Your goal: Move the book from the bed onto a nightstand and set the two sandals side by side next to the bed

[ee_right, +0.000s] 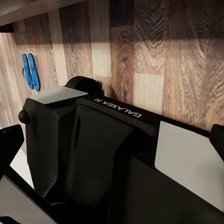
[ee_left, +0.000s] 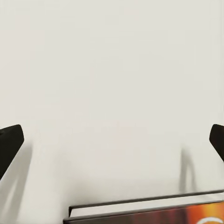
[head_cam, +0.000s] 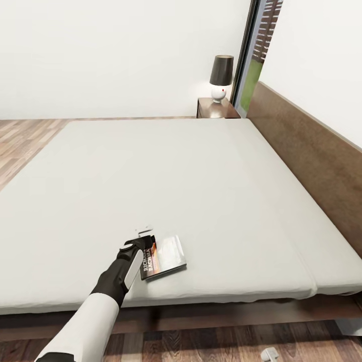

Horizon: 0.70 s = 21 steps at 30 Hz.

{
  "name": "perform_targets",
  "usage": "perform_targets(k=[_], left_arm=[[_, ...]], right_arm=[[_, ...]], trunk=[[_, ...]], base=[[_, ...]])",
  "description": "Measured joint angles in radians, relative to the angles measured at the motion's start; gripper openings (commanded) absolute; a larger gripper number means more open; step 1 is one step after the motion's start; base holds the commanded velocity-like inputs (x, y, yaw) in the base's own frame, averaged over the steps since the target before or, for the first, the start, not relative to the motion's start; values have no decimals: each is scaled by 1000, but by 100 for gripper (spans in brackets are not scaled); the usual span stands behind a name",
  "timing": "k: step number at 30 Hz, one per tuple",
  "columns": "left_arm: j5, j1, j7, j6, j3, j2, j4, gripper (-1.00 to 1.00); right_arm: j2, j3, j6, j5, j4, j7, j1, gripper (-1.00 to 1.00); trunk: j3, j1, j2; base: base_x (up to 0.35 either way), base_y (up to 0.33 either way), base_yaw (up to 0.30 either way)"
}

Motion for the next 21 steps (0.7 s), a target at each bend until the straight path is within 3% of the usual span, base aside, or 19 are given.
perform_targets(k=[17,21], left_arm=[[-3,0,8,-1,0,0,0,100],[-1,0,70,-1,0,-1,0,100]], right_arm=[[0,0,0,0,0,1,0,100],[-1,0,0,0,0,1,0,100]], trunk=[[0,0,0],[0,0,0]], base=[[0,0,0],[0,0,0]])
